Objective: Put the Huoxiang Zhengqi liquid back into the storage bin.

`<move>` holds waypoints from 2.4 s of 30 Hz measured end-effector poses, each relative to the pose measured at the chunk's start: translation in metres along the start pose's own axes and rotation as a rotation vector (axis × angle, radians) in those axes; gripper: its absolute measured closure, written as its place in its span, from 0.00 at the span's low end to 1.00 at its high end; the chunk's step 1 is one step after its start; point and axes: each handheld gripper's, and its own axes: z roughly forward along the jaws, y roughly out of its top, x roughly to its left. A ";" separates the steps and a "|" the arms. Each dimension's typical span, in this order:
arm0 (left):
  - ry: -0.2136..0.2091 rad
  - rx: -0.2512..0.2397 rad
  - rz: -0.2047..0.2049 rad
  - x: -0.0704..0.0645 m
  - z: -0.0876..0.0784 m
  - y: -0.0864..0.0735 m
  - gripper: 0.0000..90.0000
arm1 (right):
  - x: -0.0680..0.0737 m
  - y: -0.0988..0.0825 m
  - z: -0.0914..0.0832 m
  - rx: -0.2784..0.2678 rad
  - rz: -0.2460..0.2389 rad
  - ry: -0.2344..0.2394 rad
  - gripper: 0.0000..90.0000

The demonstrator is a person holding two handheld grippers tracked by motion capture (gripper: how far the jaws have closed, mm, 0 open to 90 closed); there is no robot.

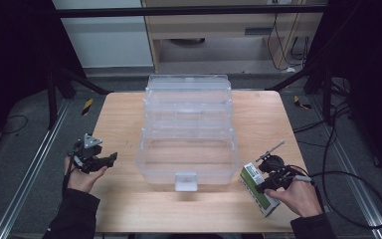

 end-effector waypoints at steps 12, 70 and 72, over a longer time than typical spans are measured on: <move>-0.002 0.003 0.001 0.000 0.000 0.000 0.40 | -0.002 0.001 -0.001 0.013 0.043 -0.011 0.70; -0.004 0.016 0.007 -0.002 0.002 0.000 0.39 | -0.017 0.013 -0.082 -0.374 0.088 -0.144 0.72; -0.003 0.017 0.007 -0.002 0.002 0.000 0.39 | -0.016 0.015 -0.086 -0.387 0.073 -0.143 0.72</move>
